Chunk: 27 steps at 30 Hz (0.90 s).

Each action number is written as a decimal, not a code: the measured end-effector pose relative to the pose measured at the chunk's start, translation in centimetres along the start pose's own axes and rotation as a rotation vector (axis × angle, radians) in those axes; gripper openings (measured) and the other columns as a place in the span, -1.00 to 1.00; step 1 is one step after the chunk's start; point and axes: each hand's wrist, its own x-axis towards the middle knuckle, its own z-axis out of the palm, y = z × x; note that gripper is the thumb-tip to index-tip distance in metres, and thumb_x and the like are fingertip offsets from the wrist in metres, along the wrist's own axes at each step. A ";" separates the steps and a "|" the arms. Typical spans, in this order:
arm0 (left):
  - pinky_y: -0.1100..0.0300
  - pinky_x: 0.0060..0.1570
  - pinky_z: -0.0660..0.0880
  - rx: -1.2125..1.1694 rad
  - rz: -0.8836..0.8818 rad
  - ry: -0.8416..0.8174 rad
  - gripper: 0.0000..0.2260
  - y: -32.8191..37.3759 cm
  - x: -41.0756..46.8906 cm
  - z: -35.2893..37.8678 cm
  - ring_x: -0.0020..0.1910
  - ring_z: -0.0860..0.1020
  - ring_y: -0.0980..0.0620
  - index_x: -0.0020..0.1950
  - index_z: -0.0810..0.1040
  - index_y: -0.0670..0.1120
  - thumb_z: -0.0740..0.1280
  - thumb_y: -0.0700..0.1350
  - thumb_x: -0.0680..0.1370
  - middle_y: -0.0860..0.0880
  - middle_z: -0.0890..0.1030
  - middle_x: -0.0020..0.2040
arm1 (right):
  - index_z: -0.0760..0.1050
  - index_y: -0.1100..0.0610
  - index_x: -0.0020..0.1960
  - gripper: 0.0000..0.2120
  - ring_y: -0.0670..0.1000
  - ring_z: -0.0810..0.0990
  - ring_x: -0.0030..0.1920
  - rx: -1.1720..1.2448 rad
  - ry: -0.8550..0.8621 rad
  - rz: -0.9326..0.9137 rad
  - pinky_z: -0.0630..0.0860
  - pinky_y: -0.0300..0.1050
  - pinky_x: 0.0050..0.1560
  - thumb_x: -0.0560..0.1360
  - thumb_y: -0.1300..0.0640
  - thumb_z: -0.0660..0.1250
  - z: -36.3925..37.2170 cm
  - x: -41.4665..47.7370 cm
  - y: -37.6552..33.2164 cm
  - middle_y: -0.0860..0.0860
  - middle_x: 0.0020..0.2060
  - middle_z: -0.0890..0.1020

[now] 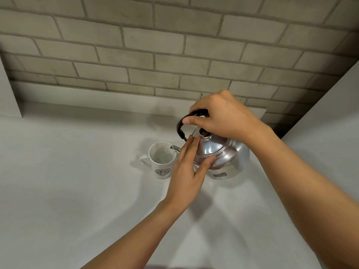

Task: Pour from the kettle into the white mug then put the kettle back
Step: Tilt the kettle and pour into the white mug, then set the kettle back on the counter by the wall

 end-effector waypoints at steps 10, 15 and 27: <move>0.43 0.20 0.39 0.180 0.260 0.208 -0.84 0.0 0.2 -2.5 0.23 0.52 0.28 0.15 0.56 0.05 0.46 -0.04 0.61 0.21 0.49 0.17 | 0.77 -0.04 0.01 -0.79 -0.21 0.71 -0.06 0.470 0.383 0.311 0.61 -0.20 0.01 0.49 -0.15 0.54 2.4 -5.9 3.4 -0.21 -0.15 0.77; 0.50 0.01 0.43 0.275 0.265 0.095 -0.62 3.0 3.6 -3.4 0.14 0.53 0.29 0.53 0.39 0.11 0.31 0.01 0.70 0.18 0.44 0.32 | 0.78 0.00 0.01 -0.83 -0.14 0.75 -0.08 0.588 0.440 0.339 0.66 -0.05 0.01 0.49 -0.06 0.56 3.5 -7.6 3.9 -0.16 -0.15 0.78; 0.05 0.13 0.53 0.391 0.241 -0.130 -0.72 4.4 7.8 -2.4 0.11 0.64 -0.04 0.42 0.56 0.02 0.22 -0.07 0.73 0.00 0.68 0.19 | 0.75 -0.07 0.08 -0.84 -0.18 0.72 -0.02 0.644 0.401 0.367 0.62 -0.19 0.02 0.55 -0.08 0.49 5.9 -7.7 6.7 -0.24 -0.07 0.76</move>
